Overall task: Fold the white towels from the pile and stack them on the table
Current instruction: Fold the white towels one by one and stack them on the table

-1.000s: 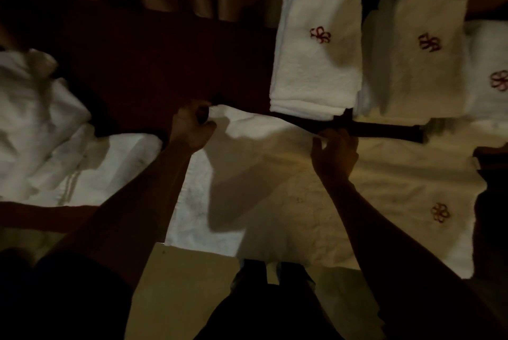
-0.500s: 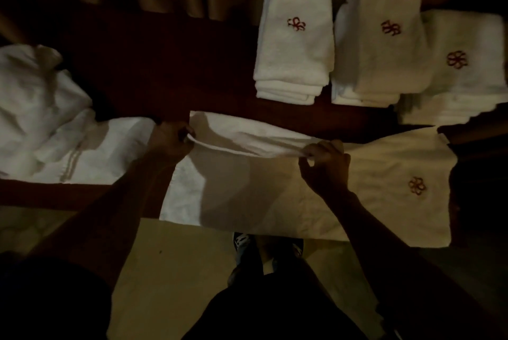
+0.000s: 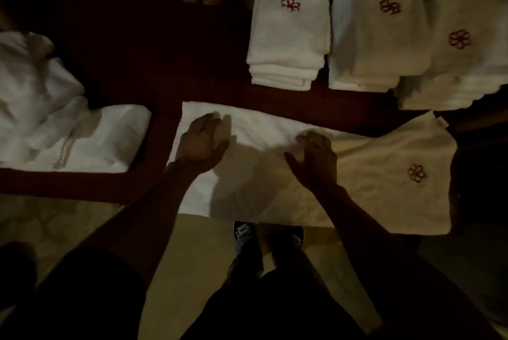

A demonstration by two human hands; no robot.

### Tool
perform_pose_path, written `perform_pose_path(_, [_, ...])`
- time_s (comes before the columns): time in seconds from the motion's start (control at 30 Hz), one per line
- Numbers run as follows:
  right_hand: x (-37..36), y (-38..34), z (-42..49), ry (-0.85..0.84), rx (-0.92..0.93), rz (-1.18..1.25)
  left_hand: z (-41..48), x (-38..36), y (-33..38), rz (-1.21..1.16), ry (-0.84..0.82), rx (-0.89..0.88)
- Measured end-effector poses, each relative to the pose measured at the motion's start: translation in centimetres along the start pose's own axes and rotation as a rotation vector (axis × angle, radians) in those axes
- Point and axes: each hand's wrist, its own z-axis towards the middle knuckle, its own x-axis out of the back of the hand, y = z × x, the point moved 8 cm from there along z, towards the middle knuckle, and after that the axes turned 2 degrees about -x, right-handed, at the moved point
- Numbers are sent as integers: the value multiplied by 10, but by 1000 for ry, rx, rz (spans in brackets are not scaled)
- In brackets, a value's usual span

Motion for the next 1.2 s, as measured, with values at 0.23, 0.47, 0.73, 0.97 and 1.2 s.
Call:
perform_pose_path(0.23, [-40,12,-11,-303,-136,-112,-7,-58,-9,150,-209,99])
perform_pose_path(0.47, [-46,6,18,-335,-159,-87,10,-53,-25,178,-183,92])
perform_pose_path(0.73, [-46,-5,43,-344,-169,-91,33,-43,-30,168,-233,122])
perform_pose_path(0.97, [-3,4,29,-149,-159,49,37,-21,3,191,-77,90])
perform_pose_path(1.2, [51,76,13,-13,-265,99,54,-36,118,164,-78,-145])
